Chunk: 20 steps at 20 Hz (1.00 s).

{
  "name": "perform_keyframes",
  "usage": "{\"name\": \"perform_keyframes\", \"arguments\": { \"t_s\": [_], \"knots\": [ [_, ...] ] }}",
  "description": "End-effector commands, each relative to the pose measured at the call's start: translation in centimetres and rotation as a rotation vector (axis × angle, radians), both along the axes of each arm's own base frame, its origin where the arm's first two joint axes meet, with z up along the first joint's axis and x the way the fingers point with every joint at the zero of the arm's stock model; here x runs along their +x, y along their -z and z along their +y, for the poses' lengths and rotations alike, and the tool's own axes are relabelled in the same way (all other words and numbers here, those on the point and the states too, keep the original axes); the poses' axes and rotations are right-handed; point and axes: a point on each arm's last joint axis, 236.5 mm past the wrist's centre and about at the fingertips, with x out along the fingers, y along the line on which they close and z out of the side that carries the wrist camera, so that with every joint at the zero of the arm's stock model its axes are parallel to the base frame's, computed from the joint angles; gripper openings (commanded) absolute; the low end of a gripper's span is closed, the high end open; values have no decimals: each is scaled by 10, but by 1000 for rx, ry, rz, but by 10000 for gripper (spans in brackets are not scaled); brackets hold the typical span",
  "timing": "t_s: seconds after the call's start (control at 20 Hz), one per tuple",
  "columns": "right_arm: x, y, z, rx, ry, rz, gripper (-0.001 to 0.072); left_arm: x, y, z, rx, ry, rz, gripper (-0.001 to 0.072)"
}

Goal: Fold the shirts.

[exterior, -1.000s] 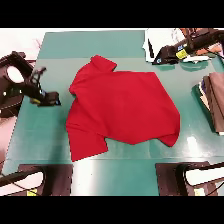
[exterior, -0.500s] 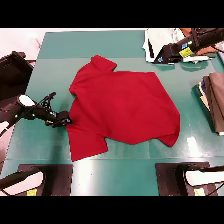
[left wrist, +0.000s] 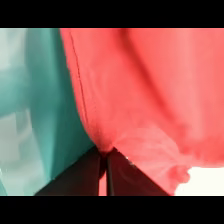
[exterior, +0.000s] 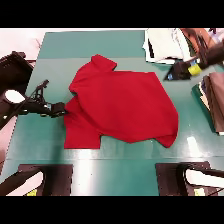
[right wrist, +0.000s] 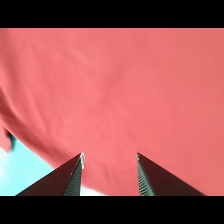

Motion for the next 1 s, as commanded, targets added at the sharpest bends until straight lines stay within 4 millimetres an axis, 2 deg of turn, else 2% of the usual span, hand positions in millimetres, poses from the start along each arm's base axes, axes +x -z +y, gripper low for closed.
{"name": "perform_keyframes", "arguments": {
  "t_s": [0.0,0.1,0.2,0.25,0.35,0.5,0.95],
  "knots": [
    [-68,69,-39,41,187,205,386,3,-27,1,10,5,-80,25],
    [-116,110,-49,81,294,328,388,1,-26,0,7,9,-71,24],
    [-159,138,-45,121,351,414,388,1,-26,0,7,9,-71,24],
    [-177,149,-40,135,372,443,388,1,-26,-1,5,9,-71,25],
    [-200,165,-30,140,393,460,387,1,-26,0,3,6,-69,24],
    [-215,179,-19,118,435,459,384,1,-26,-1,2,6,-69,24],
    [-215,209,6,45,426,504,372,-1,-26,-1,0,11,-61,25]
  ]
}}
